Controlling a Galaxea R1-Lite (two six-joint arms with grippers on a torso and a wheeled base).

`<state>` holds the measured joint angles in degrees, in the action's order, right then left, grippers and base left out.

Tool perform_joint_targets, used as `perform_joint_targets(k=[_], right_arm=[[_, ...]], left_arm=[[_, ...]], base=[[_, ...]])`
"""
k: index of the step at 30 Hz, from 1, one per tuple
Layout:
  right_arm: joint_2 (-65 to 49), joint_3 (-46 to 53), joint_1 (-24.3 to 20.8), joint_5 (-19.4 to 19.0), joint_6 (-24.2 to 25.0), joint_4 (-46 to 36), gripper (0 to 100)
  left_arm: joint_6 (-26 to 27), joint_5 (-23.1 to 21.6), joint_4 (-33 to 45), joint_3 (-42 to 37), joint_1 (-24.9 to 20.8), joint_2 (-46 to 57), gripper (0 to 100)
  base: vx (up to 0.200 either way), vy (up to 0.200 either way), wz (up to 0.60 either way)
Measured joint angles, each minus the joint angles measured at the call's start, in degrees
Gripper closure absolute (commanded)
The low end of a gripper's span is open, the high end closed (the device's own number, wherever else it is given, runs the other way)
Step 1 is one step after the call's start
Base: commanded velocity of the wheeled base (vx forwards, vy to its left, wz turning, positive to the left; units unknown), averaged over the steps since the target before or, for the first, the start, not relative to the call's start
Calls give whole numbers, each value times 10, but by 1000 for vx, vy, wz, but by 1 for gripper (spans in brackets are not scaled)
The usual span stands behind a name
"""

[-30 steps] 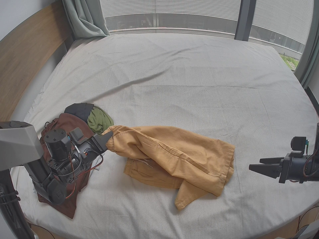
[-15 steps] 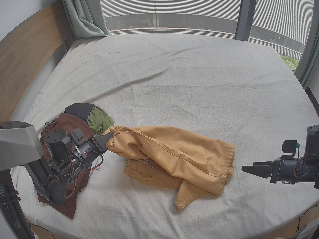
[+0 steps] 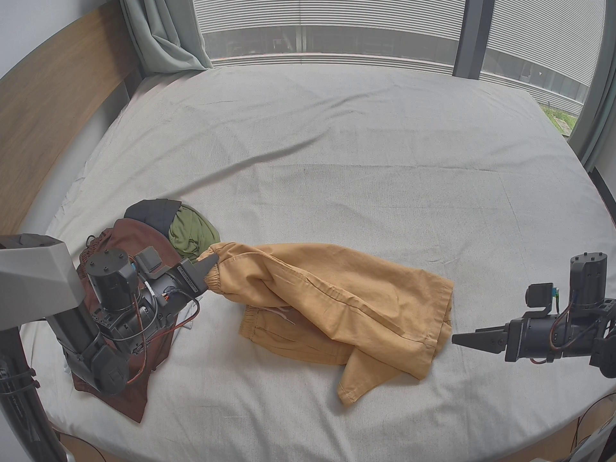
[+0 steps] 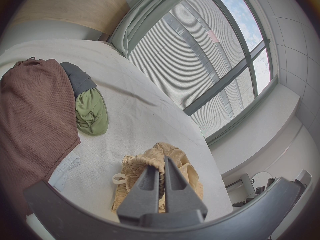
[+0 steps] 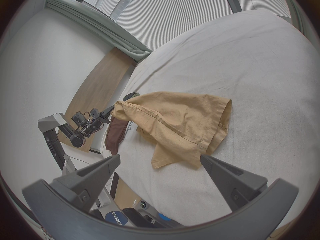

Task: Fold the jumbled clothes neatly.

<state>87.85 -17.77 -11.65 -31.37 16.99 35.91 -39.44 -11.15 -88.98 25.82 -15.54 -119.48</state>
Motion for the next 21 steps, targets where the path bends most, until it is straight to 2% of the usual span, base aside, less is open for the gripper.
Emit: perform_joint_targets(k=[10,15,21], right_arm=[[75,19,4,0,12,113,0],[126,32,4,1,36,186,0],[178,39,4,0,48,226,0]], left_arm=[[0,0,0,0,0,1,100],[5,0,0,0,0,1,100],[7,1,0,0,1,0,100]], base=[[0,0,0],[0,0,0],[0,0,0]])
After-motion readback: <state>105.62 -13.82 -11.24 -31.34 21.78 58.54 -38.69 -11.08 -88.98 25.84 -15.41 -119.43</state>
